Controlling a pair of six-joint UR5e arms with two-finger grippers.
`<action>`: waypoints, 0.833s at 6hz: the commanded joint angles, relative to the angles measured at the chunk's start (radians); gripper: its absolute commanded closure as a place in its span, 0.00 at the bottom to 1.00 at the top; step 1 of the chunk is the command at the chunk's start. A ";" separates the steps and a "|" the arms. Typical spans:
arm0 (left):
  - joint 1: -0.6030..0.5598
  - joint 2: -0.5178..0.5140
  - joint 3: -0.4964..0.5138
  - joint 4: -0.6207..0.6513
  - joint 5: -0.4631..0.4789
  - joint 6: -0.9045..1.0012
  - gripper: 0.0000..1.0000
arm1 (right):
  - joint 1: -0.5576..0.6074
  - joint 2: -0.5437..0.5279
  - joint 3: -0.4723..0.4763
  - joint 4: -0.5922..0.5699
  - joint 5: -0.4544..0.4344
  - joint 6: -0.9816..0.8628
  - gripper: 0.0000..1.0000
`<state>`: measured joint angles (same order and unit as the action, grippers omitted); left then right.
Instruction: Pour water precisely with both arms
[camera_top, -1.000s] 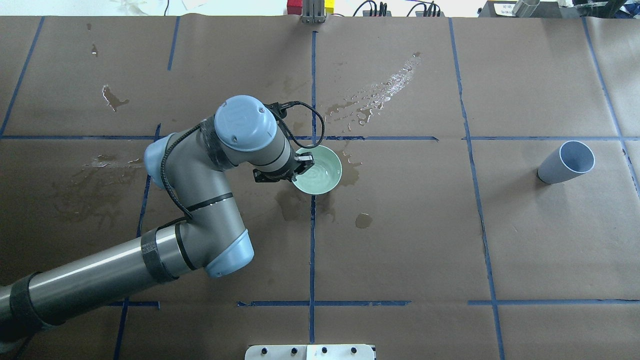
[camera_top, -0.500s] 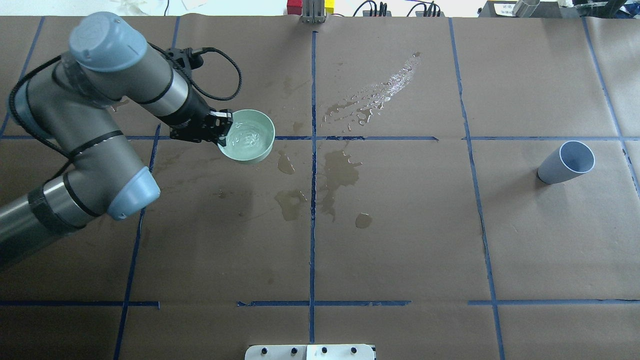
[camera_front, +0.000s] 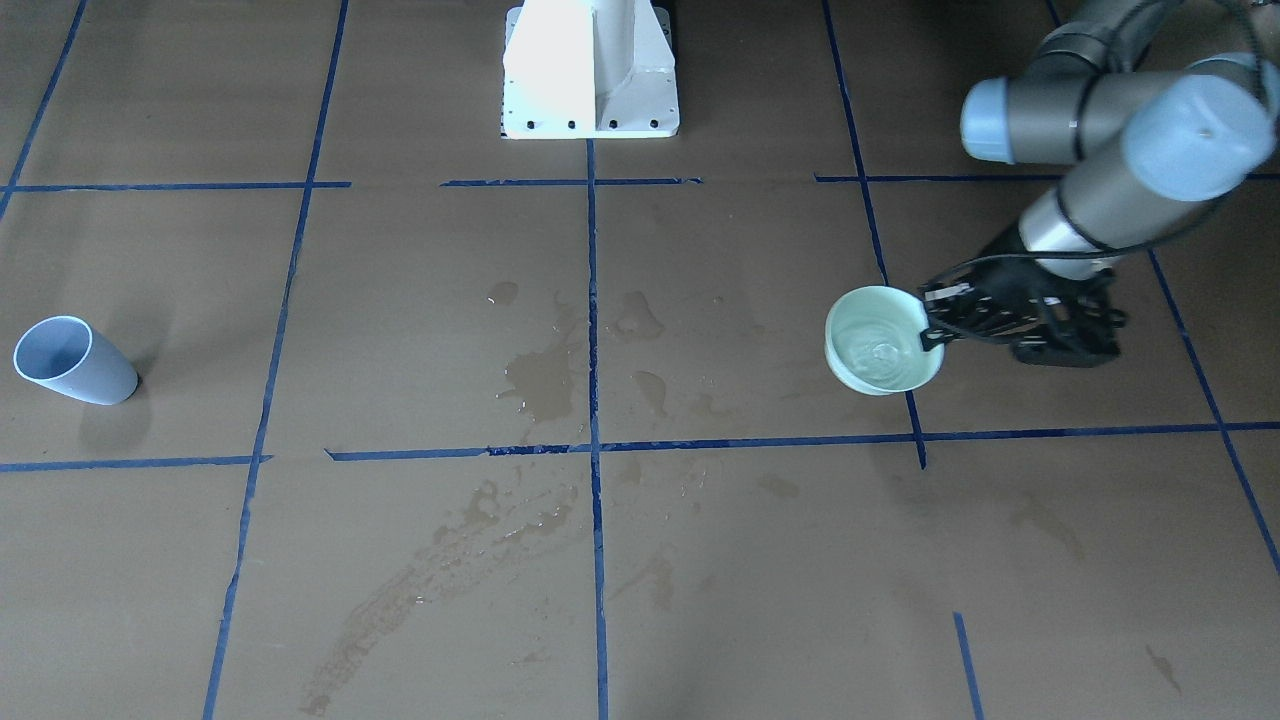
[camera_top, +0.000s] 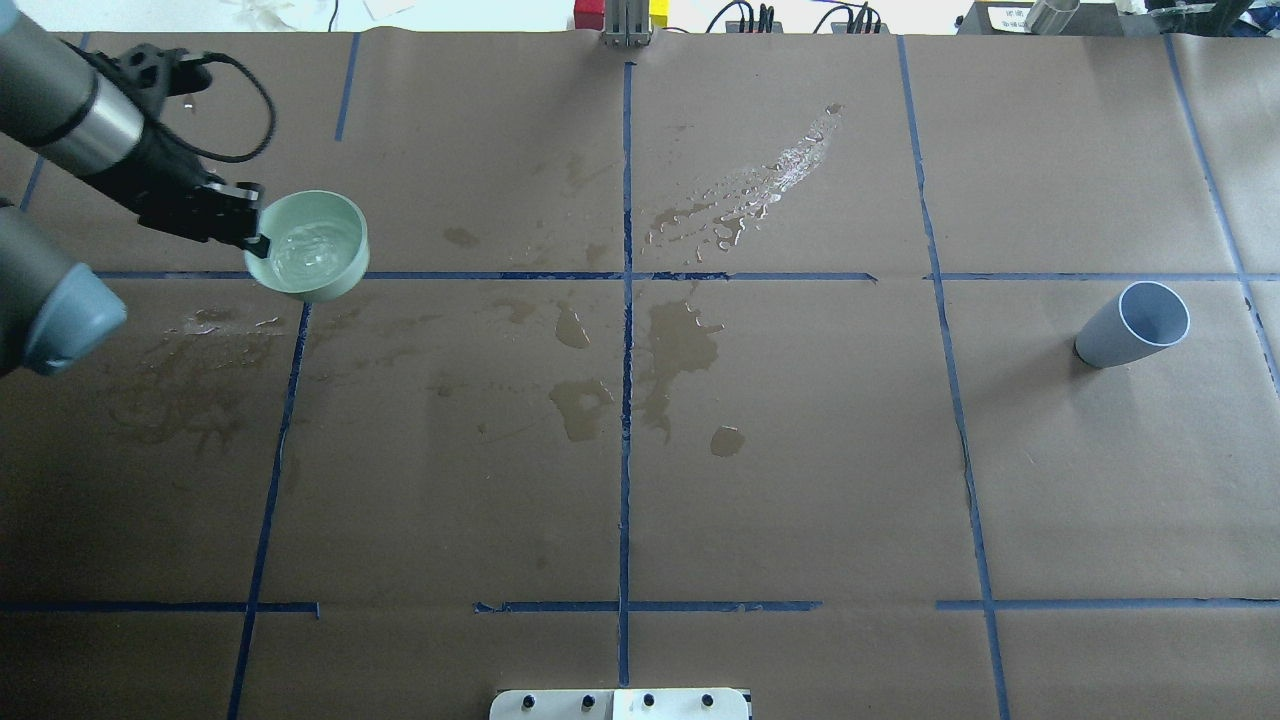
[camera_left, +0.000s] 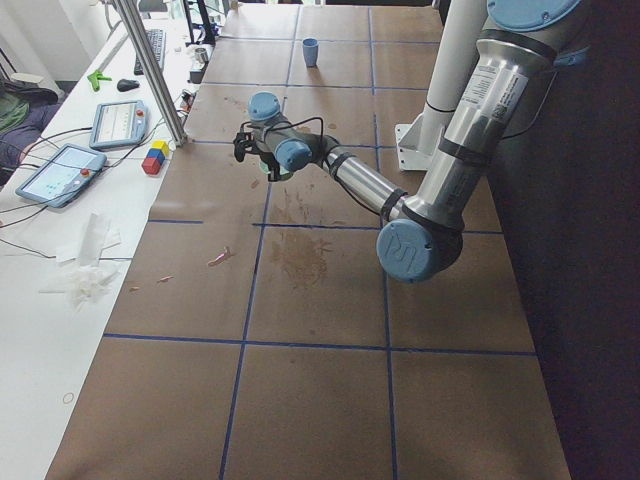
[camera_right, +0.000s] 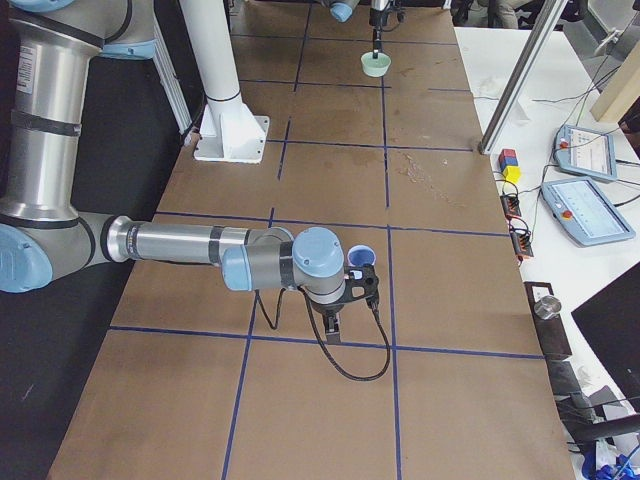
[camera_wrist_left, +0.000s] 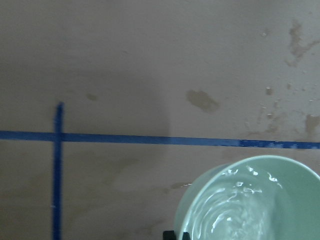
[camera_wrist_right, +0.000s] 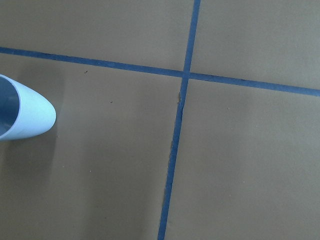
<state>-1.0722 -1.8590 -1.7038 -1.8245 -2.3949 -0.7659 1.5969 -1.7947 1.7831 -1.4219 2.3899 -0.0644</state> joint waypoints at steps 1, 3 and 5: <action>-0.115 0.152 0.012 -0.018 -0.058 0.257 1.00 | 0.000 0.000 0.001 0.000 0.000 0.000 0.00; -0.129 0.242 0.045 -0.118 -0.056 0.333 1.00 | 0.000 0.000 0.001 0.000 0.000 0.005 0.00; -0.127 0.250 0.252 -0.397 -0.055 0.295 1.00 | 0.000 0.000 0.001 0.000 0.002 0.005 0.00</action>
<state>-1.2000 -1.6136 -1.5385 -2.1019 -2.4509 -0.4505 1.5969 -1.7948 1.7835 -1.4220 2.3904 -0.0601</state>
